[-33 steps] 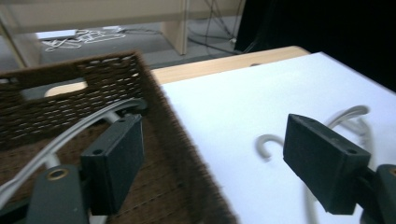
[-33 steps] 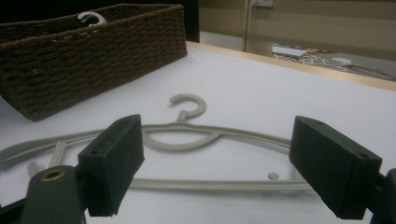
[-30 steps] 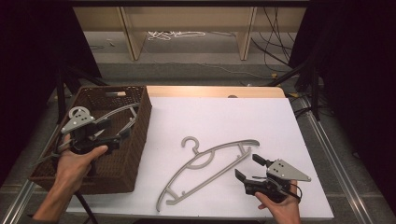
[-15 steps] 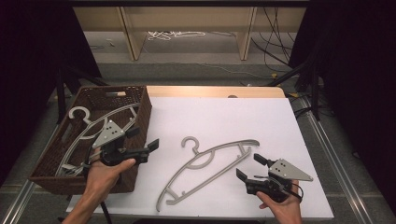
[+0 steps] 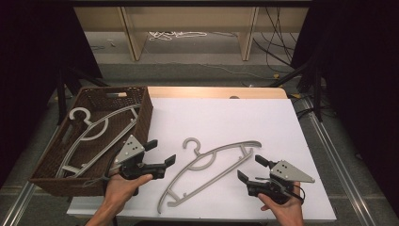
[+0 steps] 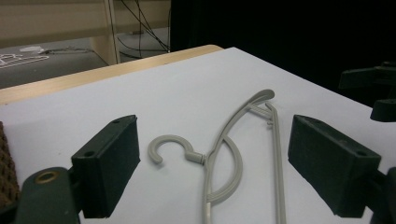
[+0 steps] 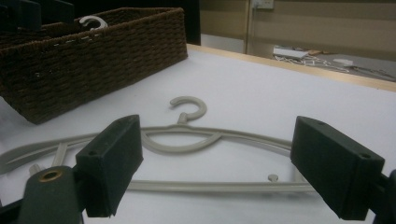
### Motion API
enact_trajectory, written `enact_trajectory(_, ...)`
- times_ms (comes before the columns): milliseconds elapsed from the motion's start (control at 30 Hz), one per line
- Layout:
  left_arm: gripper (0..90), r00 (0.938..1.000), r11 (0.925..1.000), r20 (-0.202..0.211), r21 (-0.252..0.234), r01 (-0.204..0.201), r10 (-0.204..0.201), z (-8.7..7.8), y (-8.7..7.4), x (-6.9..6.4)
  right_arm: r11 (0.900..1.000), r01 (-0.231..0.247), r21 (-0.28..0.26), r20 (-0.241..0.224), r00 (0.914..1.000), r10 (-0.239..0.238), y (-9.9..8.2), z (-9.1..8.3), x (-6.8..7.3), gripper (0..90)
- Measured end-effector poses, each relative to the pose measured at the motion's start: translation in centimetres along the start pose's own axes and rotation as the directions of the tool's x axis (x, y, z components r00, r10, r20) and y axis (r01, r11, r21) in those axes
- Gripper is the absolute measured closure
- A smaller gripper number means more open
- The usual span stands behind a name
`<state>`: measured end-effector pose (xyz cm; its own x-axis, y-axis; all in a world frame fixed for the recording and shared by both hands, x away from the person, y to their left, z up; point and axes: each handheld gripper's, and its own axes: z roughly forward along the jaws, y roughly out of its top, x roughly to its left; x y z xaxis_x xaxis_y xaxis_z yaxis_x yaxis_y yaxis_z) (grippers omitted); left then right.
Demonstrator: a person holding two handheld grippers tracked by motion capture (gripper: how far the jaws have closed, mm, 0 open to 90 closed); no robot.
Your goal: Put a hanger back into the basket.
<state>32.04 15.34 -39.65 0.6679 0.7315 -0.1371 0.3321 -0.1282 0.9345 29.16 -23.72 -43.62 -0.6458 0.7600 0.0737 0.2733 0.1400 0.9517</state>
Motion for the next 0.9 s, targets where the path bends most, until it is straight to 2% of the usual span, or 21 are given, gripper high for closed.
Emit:
enact_trajectory(67, 16.2, 0.9999, 0.9998, 0.000, 0.009, -0.016, 0.016, 0.3, -0.2, -0.2, 0.9997, 0.024, -0.009, 0.011, 0.9997, -0.024, 0.0, 0.0, -0.2, 17.8)
enact_trajectory(100, 16.2, 0.9998, 0.9997, 0.004, 0.015, -0.021, 0.021, 0.4, -0.3, -0.3, 1.0000, -0.003, -0.002, 0.000, 1.0000, 0.003, 0.0, 0.0, 0.0, 17.8)
enact_trajectory(133, 16.2, 0.9997, 0.9994, 0.006, 0.023, -0.025, 0.025, 0.6, -0.5, -0.5, 1.0000, -0.003, -0.002, 0.000, 1.0000, 0.003, 0.0, 0.0, 0.0, 17.8)
enact_trajectory(167, 16.2, 0.9996, 0.9992, 0.013, 0.031, -0.025, 0.025, 0.8, -0.6, -0.6, 0.9997, 0.023, -0.009, 0.011, 0.9997, -0.022, 0.0, 0.0, -0.2, 17.8)
enact_trajectory(233, 16.1, 0.9990, 0.9975, 0.029, 0.061, -0.034, 0.033, 1.3, -1.0, -0.9, 0.9999, 0.011, 0.006, -0.003, 0.9999, -0.011, 0.0, 0.1, -0.1, 17.8)
enact_trajectory(300, 16.2, 0.9951, 0.9887, 0.059, 0.122, -0.086, 0.080, 2.0, -1.4, -1.0, 0.9998, 0.019, -0.006, -0.004, 0.9998, -0.019, 0.0, 0.1, 0.0, 17.9)
enact_trajectory(333, 16.2, 0.9951, 0.9866, 0.061, 0.139, -0.086, 0.078, 2.4, -1.7, -1.1, 0.9995, 0.031, -0.006, 0.000, 0.9995, -0.031, 0.1, 0.1, 0.0, 17.9)
enact_trajectory(367, 16.2, 0.9946, 0.9831, 0.068, 0.161, -0.088, 0.078, 2.8, -1.9, -1.1, 0.9999, 0.010, 0.001, -0.009, 0.9999, -0.010, 0.1, 0.2, 0.3, 17.9)
enact_trajectory(400, 16.2, 0.9941, 0.9782, 0.076, 0.187, -0.091, 0.078, 3.2, -2.0, -1.1, 0.9999, 0.010, 0.001, -0.009, 0.9999, -0.010, 0.1, 0.2, 0.3, 17.9)
enact_trajectory(467, 16.6, 0.9906, 0.9619, 0.091, 0.245, -0.122, 0.102, 4.1, -2.3, -1.0, 0.9999, 0.011, -0.009, -0.013, 0.9999, -0.011, 0.0, 0.3, 0.3, 18.0)
enact_trajectory(500, 16.6, 0.9920, 0.9568, 0.075, 0.266, -0.118, 0.101, 4.5, -2.5, -1.1, 0.9999, 0.011, -0.009, -0.013, 0.9999, -0.011, 0.0, 0.3, 0.3, 18.0)
enact_trajectory(533, 17.6, 0.9875, 0.9421, 0.078, 0.298, -0.154, 0.137, 4.9, -2.5, -1.0, 0.9999, 0.007, -0.008, -0.011, 0.9999, -0.007, 0.0, 0.2, 0.3, 18.0)
enact_trajectory(567, 18.6, 0.9854, 0.9335, 0.076, 0.316, -0.169, 0.152, 5.4, -2.5, -1.0, 0.9999, 0.013, -0.008, -0.009, 0.9999, -0.013, 0.1, 0.2, 0.3, 17.9)
enact_trajectory(600, 18.7, 0.9867, 0.9269, 0.070, 0.339, -0.162, 0.147, 5.9, -2.6, -1.0, 0.9999, 0.014, -0.007, -0.010, 0.9999, -0.014, 0.2, 0.1, 0.4, 18.0)
enact_trajectory(667, 20.8, 0.9827, 0.8999, 0.074, 0.395, -0.185, 0.169, 7.0, -2.6, -0.7, 0.9999, 0.011, 0.001, -0.006, 0.9999, -0.011, 0.2, 0.1, 0.5, 18.1)
enact_trajectory(700, 20.8, 0.9828, 0.8870, 0.067, 0.423, -0.184, 0.172, 7.5, -2.7, -0.6, 0.9999, 0.011, 0.001, -0.006, 0.9999, -0.011, 0.2, 0.1, 0.5, 18.1)
enact_trajectory(733, 21.0, 0.9850, 0.8805, 0.057, 0.442, -0.171, 0.163, 8.0, -2.9, -0.4, 0.9999, 0.008, -0.007, -0.018, 0.9998, -0.008, 0.1, 0.2, 0.5, 18.1)
enact_trajectory(767, 21.6, 0.9840, 0.8665, 0.061, 0.467, -0.176, 0.167, 8.5, -3.1, -0.2, 1.0000, 0.005, -0.003, -0.014, 0.9999, -0.005, 0.1, 0.2, 0.5, 18.1)
enact_trajectory(800, 22.5, 0.9858, 0.8602, 0.061, 0.482, -0.167, 0.156, 8.8, -3.3, -0.2, 1.0000, 0.004, -0.006, -0.014, 0.9999, -0.004, 0.1, 0.2, 0.5, 18.1)
enact_trajectory(833, 22.5, 0.9845, 0.8509, 0.059, 0.496, -0.173, 0.165, 9.1, -3.4, -0.1, 1.0000, 0.003, -0.007, -0.014, 0.9999, -0.003, 0.2, 0.1, 0.5, 18.1)
enact_trajectory(900, 24.2, 0.9764, 0.8167, 0.076, 0.537, -0.211, 0.202, 9.5, -3.5, 0.0, 0.9999, 0.012, 0.005, -0.004, 0.9999, -0.012, 0.2, 0.1, 0.4, 18.1)
